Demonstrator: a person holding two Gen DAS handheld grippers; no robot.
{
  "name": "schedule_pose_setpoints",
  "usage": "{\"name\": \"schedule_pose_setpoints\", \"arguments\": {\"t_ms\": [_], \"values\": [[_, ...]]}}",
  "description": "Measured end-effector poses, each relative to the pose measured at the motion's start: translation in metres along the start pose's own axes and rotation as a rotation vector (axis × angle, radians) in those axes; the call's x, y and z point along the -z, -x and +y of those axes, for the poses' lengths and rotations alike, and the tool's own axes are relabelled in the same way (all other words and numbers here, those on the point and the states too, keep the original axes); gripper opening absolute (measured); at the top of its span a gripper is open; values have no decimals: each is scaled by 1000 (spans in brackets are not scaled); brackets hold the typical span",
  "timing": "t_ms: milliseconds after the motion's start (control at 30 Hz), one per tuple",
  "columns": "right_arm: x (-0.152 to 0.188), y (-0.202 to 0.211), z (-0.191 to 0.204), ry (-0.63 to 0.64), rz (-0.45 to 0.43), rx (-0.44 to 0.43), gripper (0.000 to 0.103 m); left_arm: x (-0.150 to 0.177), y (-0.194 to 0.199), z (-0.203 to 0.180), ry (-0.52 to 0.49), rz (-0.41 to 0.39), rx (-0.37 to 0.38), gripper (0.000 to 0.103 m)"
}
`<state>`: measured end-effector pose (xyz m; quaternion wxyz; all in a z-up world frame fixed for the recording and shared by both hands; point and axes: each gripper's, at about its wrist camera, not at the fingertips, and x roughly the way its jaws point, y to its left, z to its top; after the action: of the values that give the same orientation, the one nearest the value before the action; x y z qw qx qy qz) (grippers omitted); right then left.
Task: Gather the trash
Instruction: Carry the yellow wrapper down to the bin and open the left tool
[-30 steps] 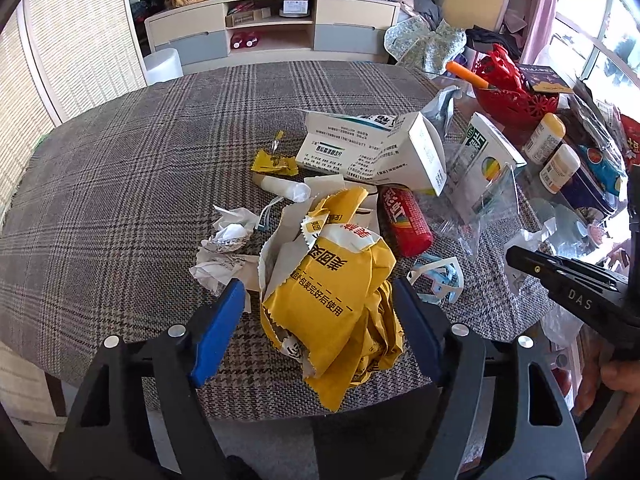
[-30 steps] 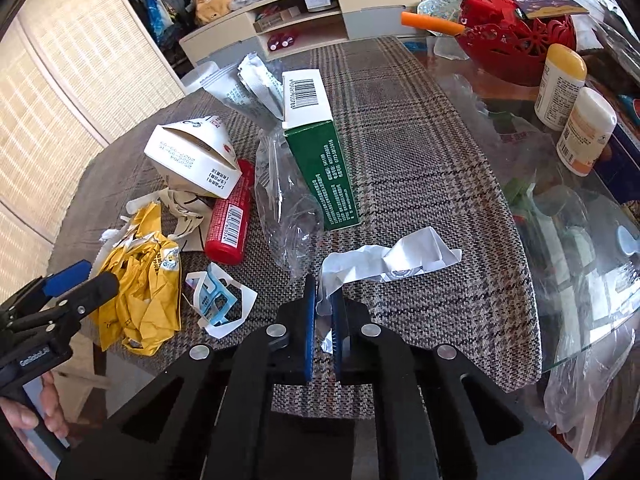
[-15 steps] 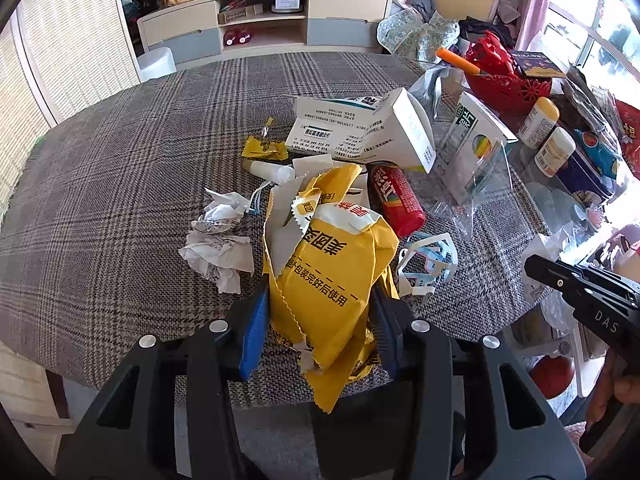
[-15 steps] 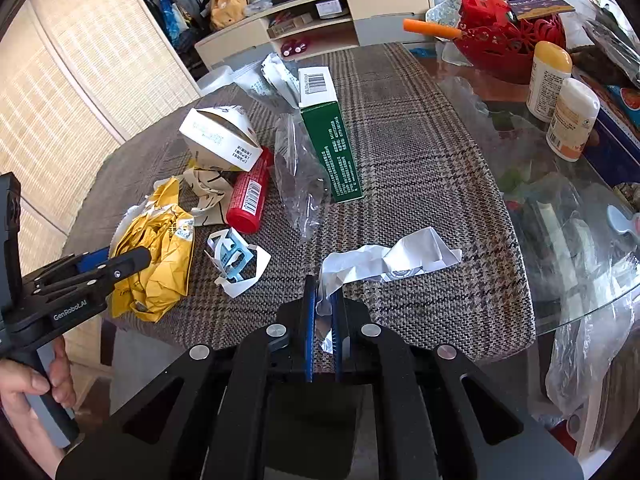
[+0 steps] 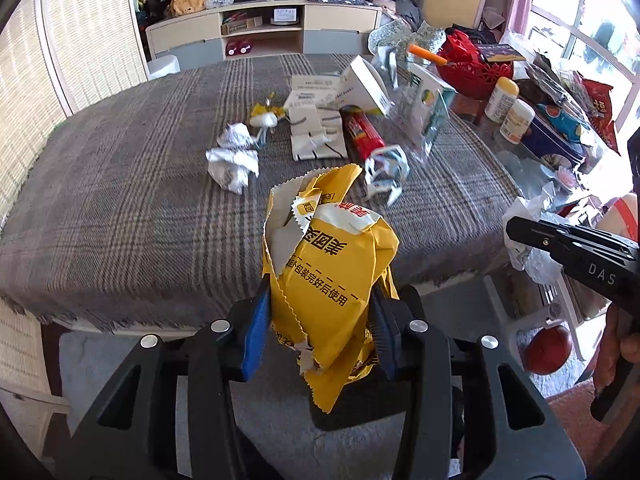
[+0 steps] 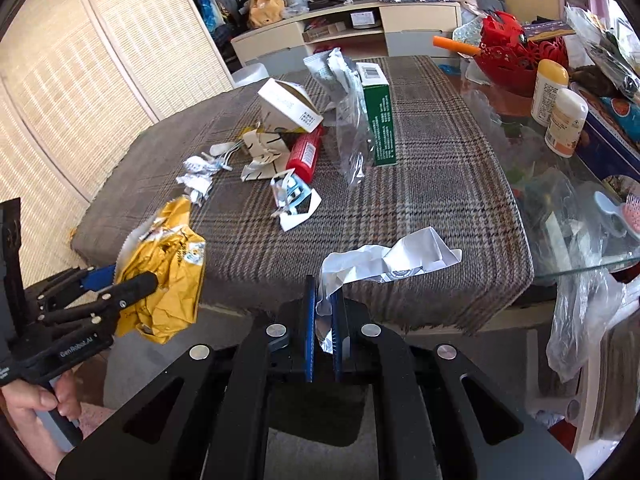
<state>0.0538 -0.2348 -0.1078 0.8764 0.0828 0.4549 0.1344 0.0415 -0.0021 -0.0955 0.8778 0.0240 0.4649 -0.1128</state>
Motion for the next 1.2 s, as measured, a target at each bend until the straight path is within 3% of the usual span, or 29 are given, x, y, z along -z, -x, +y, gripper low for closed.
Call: {"name": "schedule_pose_setpoints", "arguments": {"t_ms": [300,500,900,1200], "values": [[66,-7,9,-3,39,-75,9,75,-14,-17,52,89,78,43],[90,-39,12,-33,104,-97,9,103,-38,-19,78,101,56,43],[94,-101,14,-78,225,-83,9,112,-101,-25,50,209,65,43],[88,-116,13,-99,257,-82,17,112,-114,-24,44,247,58,53]]}}
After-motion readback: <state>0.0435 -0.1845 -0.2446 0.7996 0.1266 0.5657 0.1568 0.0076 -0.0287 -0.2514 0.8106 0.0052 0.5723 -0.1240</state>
